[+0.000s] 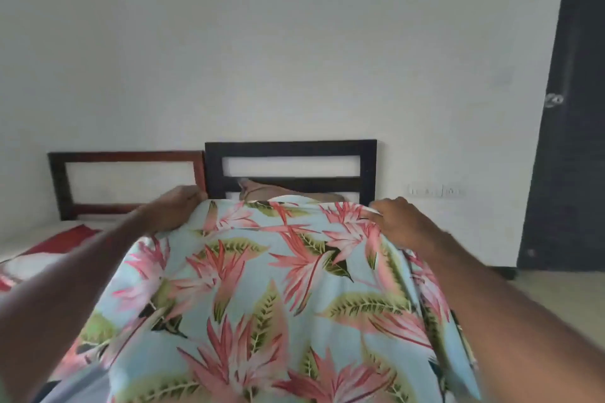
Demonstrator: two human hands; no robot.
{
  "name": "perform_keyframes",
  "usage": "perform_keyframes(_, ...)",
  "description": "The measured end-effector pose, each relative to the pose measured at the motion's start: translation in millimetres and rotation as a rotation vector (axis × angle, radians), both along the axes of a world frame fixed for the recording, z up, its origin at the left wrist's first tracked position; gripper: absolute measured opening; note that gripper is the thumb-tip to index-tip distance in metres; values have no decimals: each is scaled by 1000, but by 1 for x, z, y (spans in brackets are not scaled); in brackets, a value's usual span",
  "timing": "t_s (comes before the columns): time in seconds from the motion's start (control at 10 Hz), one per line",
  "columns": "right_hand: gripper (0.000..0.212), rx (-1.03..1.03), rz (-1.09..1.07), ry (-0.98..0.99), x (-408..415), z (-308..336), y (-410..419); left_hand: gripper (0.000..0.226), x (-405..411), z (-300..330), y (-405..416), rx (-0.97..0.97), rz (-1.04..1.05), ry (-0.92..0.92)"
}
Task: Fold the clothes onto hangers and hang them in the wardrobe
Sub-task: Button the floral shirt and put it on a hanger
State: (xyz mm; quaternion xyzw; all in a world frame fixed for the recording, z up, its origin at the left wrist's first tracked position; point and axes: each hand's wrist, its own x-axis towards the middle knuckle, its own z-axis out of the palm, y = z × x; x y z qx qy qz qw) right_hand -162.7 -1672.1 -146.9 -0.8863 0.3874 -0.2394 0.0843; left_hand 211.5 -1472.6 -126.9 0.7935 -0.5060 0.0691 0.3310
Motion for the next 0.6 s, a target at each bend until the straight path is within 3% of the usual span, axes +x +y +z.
perform_keyframes(0.2, 8, 116, -22, 183, 10, -182, -44, 33, 9, -188, -46, 310, 64, 266)
perform_keyframes(0.3, 4, 111, 1, 247, 26, -231, -80, 31, 24, -243, -79, 341, 105, 332)
perform_keyframes(0.4, 11, 75, 26, 254, 50, -248, -120, 28, 33, -263, -110, 373, 159, 314)
perform_keyframes(0.6, 8, -14, -6, 82, 108, -251, -224, 30, 72, -239, -215, 309, 241, 212)
